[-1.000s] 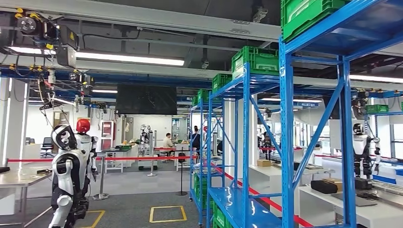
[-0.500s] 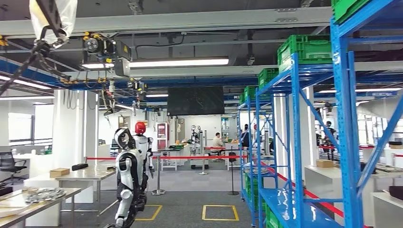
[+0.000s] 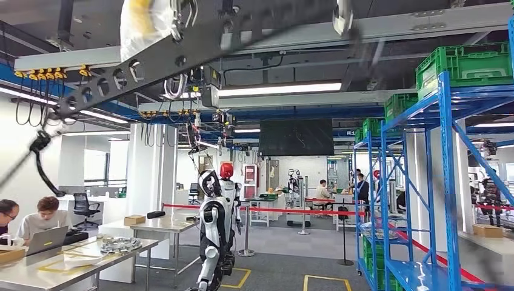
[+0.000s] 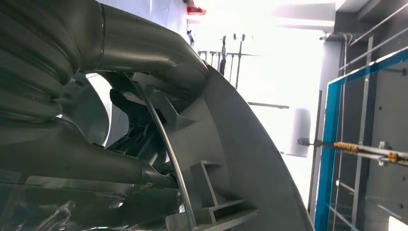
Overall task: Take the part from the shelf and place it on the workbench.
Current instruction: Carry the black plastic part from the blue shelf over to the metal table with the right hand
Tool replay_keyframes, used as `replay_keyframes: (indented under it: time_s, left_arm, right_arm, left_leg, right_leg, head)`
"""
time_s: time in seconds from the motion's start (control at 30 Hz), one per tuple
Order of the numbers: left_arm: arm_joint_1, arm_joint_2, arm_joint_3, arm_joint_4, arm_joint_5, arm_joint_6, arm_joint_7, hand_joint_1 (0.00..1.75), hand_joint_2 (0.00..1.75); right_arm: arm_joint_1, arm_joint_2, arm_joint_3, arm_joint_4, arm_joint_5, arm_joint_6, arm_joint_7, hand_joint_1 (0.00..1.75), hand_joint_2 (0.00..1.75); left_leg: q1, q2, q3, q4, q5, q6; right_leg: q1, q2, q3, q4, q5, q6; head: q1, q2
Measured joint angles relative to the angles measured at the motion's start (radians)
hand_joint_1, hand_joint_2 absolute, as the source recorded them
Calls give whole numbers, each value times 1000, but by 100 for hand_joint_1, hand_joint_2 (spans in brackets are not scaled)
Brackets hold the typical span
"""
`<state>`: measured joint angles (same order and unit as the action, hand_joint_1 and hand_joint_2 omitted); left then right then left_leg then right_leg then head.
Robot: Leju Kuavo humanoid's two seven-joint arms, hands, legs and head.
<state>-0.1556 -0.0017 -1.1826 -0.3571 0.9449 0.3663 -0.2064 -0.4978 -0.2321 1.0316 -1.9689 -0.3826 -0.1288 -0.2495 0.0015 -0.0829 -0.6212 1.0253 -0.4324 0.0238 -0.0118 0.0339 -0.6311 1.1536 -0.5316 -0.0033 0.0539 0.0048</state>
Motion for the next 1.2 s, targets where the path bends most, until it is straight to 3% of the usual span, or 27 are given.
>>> replay_keyframes:
  time_s: [0.03,0.1,0.17,0.23,0.3,0.37,0.4,0.43,0.47,0.53,0.6,0.63,0.67,0.7,0.77,0.83,0.9,0.93,1.0,1.07,1.13,1.2]
  left_arm:
    - [-1,0,0,0,0,2,0,0,175]
    - [-3,-1,0,0,0,5,1,0,175]
    - [-1,0,0,0,1,9,4,0,175]
    - [2,0,-1,0,1,12,6,0,175]
    - [0,0,-1,0,1,13,6,0,175]
    - [0,0,-1,0,1,13,6,0,175]
    - [2,0,-1,0,1,13,6,0,175]
    - [4,0,-1,0,1,13,6,0,175]
    - [6,0,-1,0,1,13,6,0,175]
    - [5,0,-1,0,1,14,6,0,175]
    - [3,0,-1,-1,1,14,5,0,175]
    - [3,0,-1,-1,1,14,5,0,175]
    - [4,1,-1,0,1,14,5,0,175]
    - [6,1,-1,0,1,14,5,0,175]
    - [6,1,-1,0,1,14,3,0,175]
    - [3,1,-1,-1,1,14,2,0,175]
    - [3,0,-1,-1,1,14,2,0,175]
    - [4,0,-1,-1,1,14,2,0,175]
    - [5,0,-1,-1,2,14,2,0,175]
    - [3,-1,-1,-1,2,14,1,0,175]
    - [2,-1,-1,-1,1,14,1,0,175]
    - [5,-1,-1,-2,1,14,1,0,175]
  right_arm:
    - [0,0,0,0,0,1,0,175,175]
    - [0,-1,0,0,0,3,0,175,175]
    - [0,-1,-1,0,0,4,0,175,175]
    - [-1,0,-1,0,0,5,-1,175,175]
    - [0,1,-1,0,0,5,-1,175,175]
    - [4,1,-1,0,0,5,-1,175,175]
    - [6,1,0,0,0,5,-1,175,175]
    - [7,1,0,0,0,5,-1,175,175]
    - [8,1,0,0,0,5,-1,175,175]
    - [8,1,0,0,0,5,-1,175,175]
    - [8,1,0,0,0,5,-1,175,175]
    - [8,1,-1,0,1,5,0,175,175]
    - [7,1,-1,0,1,5,0,175,175]
    - [7,2,-1,0,1,5,0,175,175]
    - [6,2,-2,-1,2,5,-1,175,175]
    - [9,1,-2,-2,3,5,-1,175,175]
    - [12,0,-1,-2,4,5,-1,175,175]
    - [13,-1,-1,-2,4,5,-1,175,175]
    - [12,-2,0,-2,4,5,0,175,175]
    - [12,-2,-1,-2,4,5,0,175,175]
    - [11,-2,-1,-2,4,5,0,175,175]
    - [9,-2,-1,-2,4,5,0,175,175]
  left_leg:
    - [0,-14,-3,3,1,-4]
    - [4,-37,-13,6,6,-17]
    - [10,-59,-20,4,13,-31]
    - [8,-19,-30,24,-5,-40]
    - [7,48,-66,114,-61,-48]
    - [11,66,-113,232,-114,-55]
    - [13,68,-120,259,-120,-57]
    - [14,71,-109,249,-108,-59]
    - [15,78,-80,204,-83,-60]
    - [10,123,-5,75,-39,-55]
    - [0,156,30,7,-29,-40]
    - [-5,154,29,3,-32,-32]
    - [-6,142,27,2,-30,-23]
    - [-5,131,28,-2,-28,-17]
    - [0,109,29,-8,-21,-4]
    - [3,85,27,-10,-17,4]
    - [2,58,25,-9,-16,6]
    - [1,44,25,-9,-16,6]
    - [1,15,26,-6,-16,5]
    - [2,-12,23,0,-17,-1]
    - [6,-34,13,3,-14,-15]
    - [10,-56,6,0,-9,-29]
  right_leg:
    - [-3,26,27,-61,23,-2]
    - [-4,57,51,-118,33,-5]
    - [-1,38,54,-125,35,-12]
    - [-2,8,60,-135,40,-23]
    - [-2,-26,65,-141,43,-31]
    - [1,-60,66,-141,41,-33]
    - [1,-76,66,-141,40,-33]
    - [1,-91,67,-141,39,-32]
    - [1,-105,67,-140,38,-30]
    - [3,-128,70,-138,34,-23]
    - [8,-148,73,-136,30,-13]
    - [9,-158,75,-136,30,-7]
    - [8,-168,77,-137,29,-1]
    - [5,-164,79,-135,25,5]
    - [0,-114,64,-92,-8,14]
    - [-3,-52,8,24,-71,16]
    - [-2,-38,-49,135,-107,16]
    - [-2,-37,-58,148,-98,15]
    - [-3,-27,-27,65,-30,11]
    - [-6,17,28,-65,30,5]
    - [-6,46,53,-124,40,1]
    - [-4,31,55,-130,38,-4]
  head:
    - [-2,-1]
    - [-3,-3]
    - [-7,-3]
    - [-8,-5]
    - [-7,-5]
    - [-6,-6]
    - [-5,-6]
    - [-4,-6]
    - [-2,-6]
    - [0,-6]
    - [-1,-6]
    - [-3,-6]
    - [-5,-6]
    - [-6,-6]
    - [-11,-6]
    - [-19,-6]
    - [-25,-6]
    - [-27,-6]
    - [-32,-6]
    - [-35,-7]
    - [-34,-7]
    - [-36,-8]
